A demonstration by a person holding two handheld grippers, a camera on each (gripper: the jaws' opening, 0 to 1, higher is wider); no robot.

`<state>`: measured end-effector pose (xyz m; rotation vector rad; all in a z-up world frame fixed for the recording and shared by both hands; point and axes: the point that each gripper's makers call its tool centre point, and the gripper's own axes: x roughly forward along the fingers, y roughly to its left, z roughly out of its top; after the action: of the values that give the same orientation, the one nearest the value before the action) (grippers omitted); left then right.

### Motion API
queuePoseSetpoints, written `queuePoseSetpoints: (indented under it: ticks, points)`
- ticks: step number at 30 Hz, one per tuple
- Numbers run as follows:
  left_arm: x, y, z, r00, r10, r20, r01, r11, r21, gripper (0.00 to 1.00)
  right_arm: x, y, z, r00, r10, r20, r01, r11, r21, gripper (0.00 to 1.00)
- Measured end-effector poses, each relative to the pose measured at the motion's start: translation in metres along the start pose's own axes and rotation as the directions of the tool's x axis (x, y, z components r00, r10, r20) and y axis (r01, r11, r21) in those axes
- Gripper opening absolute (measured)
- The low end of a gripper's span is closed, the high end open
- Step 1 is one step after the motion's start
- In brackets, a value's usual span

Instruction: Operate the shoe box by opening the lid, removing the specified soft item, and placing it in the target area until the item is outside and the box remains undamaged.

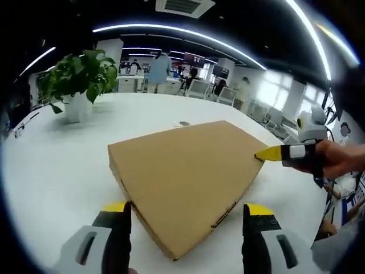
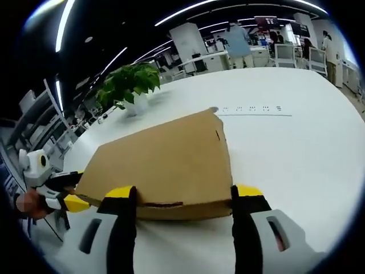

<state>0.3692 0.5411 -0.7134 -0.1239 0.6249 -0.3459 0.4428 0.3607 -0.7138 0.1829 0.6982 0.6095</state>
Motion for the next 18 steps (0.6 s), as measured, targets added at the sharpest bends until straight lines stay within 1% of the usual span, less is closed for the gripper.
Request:
queuePoseSetpoints:
  ticks: [8, 18]
  points:
    - [-0.026, 0.009, -0.015, 1.0, 0.023, -0.016, -0.023, 1.0, 0.006, 0.79, -0.012, 0.031, -0.024, 1.0, 0.018, -0.024, -0.018, 1.0, -0.007, 0.64]
    - [-0.055, 0.023, -0.034, 0.999, 0.04, -0.036, -0.04, 0.999, 0.001, 0.78, -0.022, 0.061, -0.048, 0.998, 0.042, -0.047, -0.043, 0.999, -0.022, 0.65]
